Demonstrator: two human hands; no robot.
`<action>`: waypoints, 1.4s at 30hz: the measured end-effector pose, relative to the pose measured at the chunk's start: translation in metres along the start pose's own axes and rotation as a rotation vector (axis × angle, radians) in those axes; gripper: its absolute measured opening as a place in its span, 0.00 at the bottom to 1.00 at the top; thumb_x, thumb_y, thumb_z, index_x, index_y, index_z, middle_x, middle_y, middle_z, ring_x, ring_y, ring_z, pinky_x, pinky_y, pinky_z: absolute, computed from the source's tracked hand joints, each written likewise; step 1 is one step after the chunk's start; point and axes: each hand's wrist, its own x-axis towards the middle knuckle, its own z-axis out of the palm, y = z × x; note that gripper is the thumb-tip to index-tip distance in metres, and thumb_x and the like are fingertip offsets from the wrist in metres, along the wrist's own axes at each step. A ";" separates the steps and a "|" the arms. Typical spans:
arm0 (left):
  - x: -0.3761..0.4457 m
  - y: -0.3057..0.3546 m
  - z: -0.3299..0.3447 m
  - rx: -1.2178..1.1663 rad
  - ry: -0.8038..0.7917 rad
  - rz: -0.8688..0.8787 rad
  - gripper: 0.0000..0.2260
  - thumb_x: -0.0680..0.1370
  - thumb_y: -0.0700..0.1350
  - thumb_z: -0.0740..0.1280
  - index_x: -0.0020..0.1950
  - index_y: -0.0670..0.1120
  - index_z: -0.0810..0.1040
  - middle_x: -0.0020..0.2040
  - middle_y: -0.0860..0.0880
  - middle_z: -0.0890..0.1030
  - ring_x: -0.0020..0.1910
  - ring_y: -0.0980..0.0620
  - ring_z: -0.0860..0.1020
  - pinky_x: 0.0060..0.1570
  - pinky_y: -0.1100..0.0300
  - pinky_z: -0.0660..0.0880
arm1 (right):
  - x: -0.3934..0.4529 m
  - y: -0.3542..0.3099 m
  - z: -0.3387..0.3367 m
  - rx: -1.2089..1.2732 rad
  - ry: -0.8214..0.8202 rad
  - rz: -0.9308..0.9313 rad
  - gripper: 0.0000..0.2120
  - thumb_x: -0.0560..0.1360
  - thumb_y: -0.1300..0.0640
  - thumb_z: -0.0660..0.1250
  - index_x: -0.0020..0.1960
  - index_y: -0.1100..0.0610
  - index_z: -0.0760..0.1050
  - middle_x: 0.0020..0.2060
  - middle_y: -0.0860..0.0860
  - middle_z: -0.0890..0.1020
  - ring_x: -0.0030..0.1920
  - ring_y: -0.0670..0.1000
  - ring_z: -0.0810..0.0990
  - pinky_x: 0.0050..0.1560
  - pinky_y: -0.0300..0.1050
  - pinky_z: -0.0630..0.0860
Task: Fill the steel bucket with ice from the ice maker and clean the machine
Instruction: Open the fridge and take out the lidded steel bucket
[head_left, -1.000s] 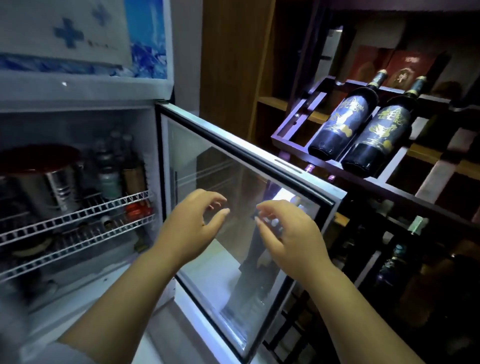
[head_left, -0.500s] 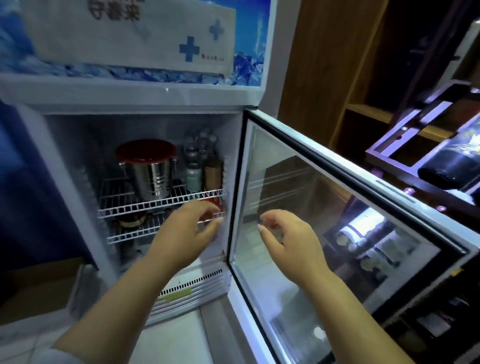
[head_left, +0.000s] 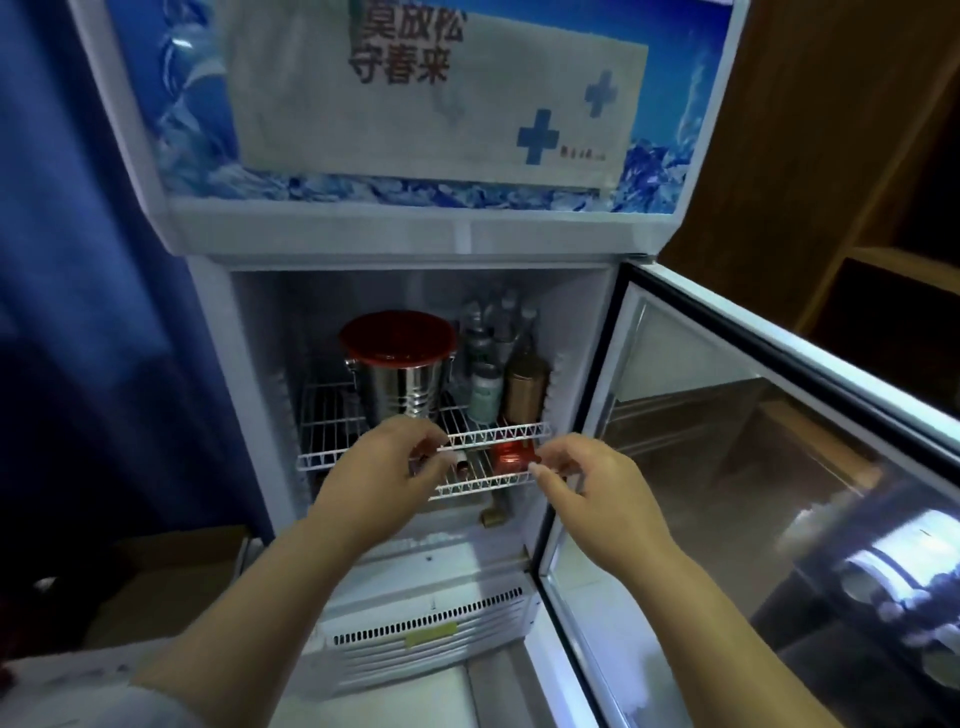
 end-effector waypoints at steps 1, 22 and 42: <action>0.004 -0.008 -0.003 -0.007 -0.004 -0.004 0.11 0.77 0.52 0.65 0.57 0.50 0.78 0.50 0.54 0.78 0.48 0.57 0.76 0.51 0.57 0.76 | 0.008 -0.003 0.007 0.006 -0.007 0.008 0.09 0.76 0.50 0.66 0.54 0.52 0.78 0.45 0.44 0.79 0.47 0.44 0.77 0.47 0.40 0.74; 0.083 -0.125 0.001 -0.097 -0.029 -0.134 0.06 0.77 0.48 0.66 0.49 0.61 0.74 0.47 0.61 0.76 0.46 0.67 0.75 0.42 0.75 0.68 | 0.122 0.007 0.113 0.010 -0.244 0.116 0.11 0.76 0.47 0.65 0.57 0.49 0.75 0.50 0.46 0.79 0.49 0.48 0.77 0.50 0.52 0.77; 0.217 -0.176 0.047 -0.114 0.351 -0.620 0.22 0.74 0.54 0.68 0.67 0.53 0.70 0.68 0.43 0.60 0.68 0.40 0.58 0.64 0.47 0.62 | 0.295 0.072 0.182 0.330 -0.130 0.185 0.17 0.77 0.45 0.63 0.66 0.44 0.71 0.47 0.32 0.68 0.54 0.39 0.69 0.54 0.32 0.63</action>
